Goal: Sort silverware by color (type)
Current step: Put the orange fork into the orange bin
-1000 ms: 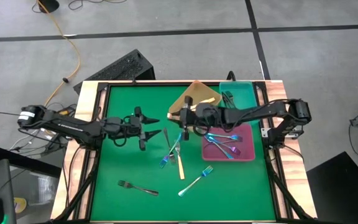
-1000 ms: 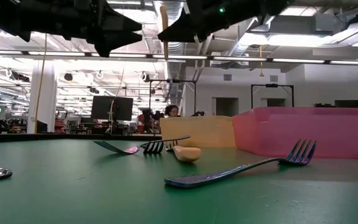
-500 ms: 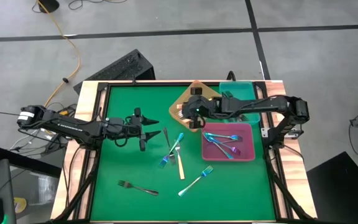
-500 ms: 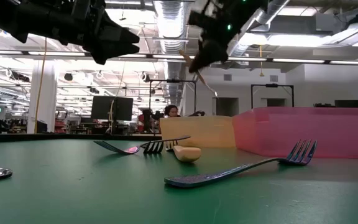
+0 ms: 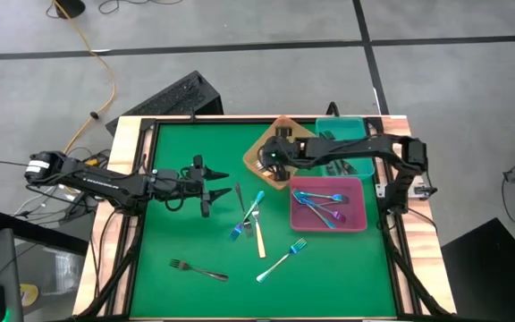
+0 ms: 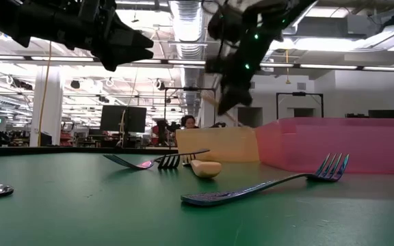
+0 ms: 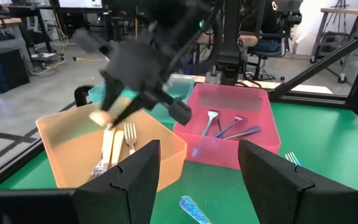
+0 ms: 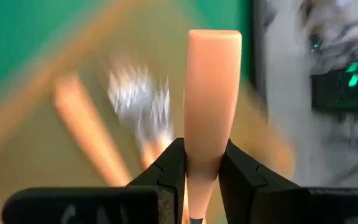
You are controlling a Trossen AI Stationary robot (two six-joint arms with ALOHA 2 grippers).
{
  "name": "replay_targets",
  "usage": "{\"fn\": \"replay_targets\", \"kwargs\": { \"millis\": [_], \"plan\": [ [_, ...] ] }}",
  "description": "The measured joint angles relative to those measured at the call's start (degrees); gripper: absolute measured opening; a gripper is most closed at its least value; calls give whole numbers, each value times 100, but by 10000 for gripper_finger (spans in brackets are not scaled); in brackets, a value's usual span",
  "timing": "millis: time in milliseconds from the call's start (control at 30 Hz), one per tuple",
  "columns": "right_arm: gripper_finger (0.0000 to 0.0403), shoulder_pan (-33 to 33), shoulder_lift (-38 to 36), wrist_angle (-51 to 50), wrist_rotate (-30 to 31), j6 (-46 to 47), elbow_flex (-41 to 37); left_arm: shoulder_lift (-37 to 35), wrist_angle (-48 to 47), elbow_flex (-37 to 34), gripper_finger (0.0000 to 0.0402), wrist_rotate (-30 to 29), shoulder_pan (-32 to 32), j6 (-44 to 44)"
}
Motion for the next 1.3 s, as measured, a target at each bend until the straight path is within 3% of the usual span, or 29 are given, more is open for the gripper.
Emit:
{"fn": "replay_targets", "kwargs": {
  "millis": [500,900,1300],
  "plan": [
    [91,-125,535,-380,-39,-25,15,0,0,0,201,-66,11,-29],
    [91,-289,514,-313,-1012,231,28,0,5,0,201,-66,11,-37],
    [93,-478,513,-297,-1098,386,2,0,2,0,201,-66,11,-48]
  ]
}}
